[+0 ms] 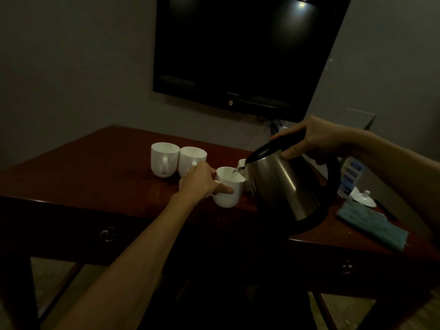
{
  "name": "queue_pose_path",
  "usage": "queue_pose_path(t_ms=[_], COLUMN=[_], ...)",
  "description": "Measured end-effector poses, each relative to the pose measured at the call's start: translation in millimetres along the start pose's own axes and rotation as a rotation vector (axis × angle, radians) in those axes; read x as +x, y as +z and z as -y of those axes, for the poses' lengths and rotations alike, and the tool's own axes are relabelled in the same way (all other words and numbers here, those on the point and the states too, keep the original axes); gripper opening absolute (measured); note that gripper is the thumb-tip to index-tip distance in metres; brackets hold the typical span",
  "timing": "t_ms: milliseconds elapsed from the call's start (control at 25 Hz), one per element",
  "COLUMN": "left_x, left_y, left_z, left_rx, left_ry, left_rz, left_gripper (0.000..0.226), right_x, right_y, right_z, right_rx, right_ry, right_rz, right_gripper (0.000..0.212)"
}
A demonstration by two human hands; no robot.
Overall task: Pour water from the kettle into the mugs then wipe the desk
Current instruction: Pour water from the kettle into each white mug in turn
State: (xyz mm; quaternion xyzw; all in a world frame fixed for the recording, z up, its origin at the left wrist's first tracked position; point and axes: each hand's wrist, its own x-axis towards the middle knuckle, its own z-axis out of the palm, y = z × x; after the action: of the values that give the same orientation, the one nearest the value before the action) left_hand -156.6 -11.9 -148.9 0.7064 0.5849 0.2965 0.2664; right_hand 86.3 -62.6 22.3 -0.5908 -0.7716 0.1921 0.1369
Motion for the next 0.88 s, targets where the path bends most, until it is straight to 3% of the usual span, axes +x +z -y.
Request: queue_pose_path(t_ms=[880], left_x=[7.0], left_y=[2.8], left_z=[5.1], left_rx=[-0.006], left_ry=[-0.005], left_rz=[0.001], left_gripper=[0.066], right_x=[-3.8], right_y=[0.0], right_z=[3.1], right_rx=[0.025], right_ry=[0.006], right_rz=[0.017], right_gripper=[0.047])
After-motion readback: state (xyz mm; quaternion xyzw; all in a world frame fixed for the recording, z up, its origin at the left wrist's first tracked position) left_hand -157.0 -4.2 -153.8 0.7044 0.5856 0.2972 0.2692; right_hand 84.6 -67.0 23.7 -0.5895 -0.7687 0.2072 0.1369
